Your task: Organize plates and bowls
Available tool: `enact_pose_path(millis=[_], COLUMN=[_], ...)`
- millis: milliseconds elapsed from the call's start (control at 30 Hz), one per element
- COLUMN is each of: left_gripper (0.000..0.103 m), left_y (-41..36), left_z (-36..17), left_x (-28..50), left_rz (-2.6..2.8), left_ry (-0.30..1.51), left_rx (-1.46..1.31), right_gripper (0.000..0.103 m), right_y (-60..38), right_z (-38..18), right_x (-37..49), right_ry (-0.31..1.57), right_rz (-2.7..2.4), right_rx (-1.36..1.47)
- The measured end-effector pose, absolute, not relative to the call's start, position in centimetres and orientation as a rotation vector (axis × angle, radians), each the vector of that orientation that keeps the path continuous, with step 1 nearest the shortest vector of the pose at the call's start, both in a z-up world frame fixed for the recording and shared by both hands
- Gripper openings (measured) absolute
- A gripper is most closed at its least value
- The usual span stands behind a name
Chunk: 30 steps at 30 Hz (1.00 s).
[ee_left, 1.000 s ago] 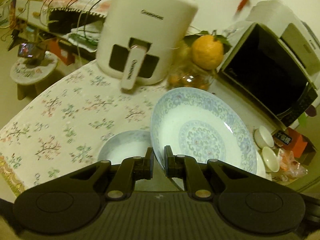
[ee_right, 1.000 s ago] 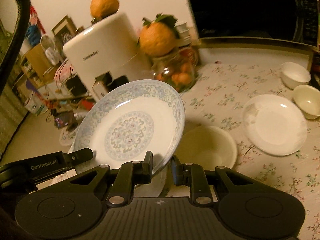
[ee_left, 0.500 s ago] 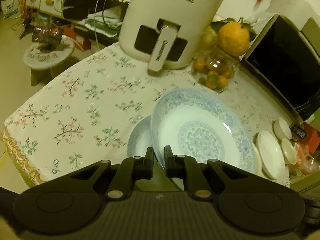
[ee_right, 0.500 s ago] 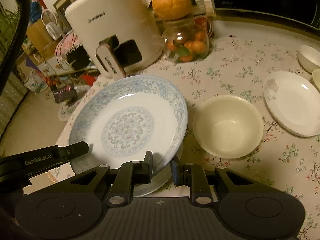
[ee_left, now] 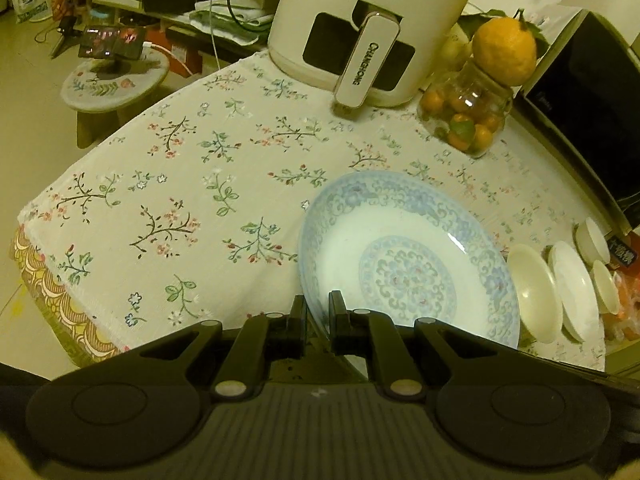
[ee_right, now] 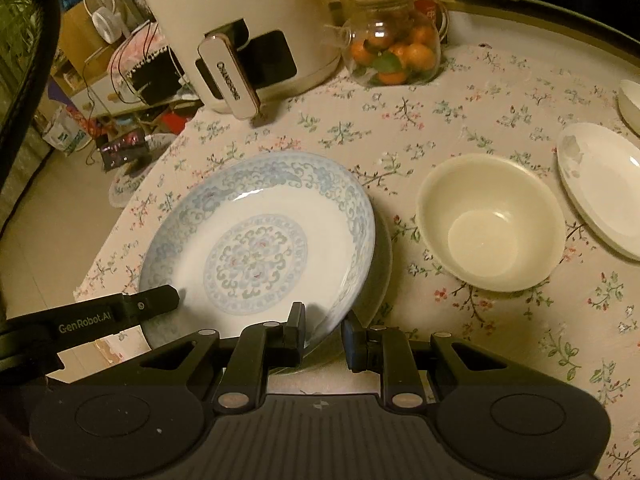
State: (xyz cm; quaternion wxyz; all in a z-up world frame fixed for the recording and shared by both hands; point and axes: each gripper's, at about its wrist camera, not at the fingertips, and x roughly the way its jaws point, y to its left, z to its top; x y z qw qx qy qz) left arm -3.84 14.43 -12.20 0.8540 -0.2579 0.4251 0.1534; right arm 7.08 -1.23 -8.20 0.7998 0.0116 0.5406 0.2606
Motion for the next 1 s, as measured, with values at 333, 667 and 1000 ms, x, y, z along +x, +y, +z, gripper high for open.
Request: enact_pose_path(millis=[333, 667, 1000], left_gripper=[0.009, 0.009, 0.009], left_y=[14.48, 14.41, 14.34], left_z=[-12.7, -12.86, -12.85], left_x=[-3.57, -3.09, -2.88], left_rz=[0.331, 0.339, 0.337], left_ry=[0.908, 0.909, 0.916], left_rx=[-0.539, -0.534, -0.519], right_gripper=[0.02, 0.02, 0.02], right_y=[-0.84, -0.47, -0.23], right_z=[-8.81, -8.92, -8.81], right_x=[7.17, 7.39, 7.68], right_ry=[1.176, 1.18, 1.194], right_rz=[0.545, 0.529, 0.51], right_rx=[0.021, 0.02, 0.021])
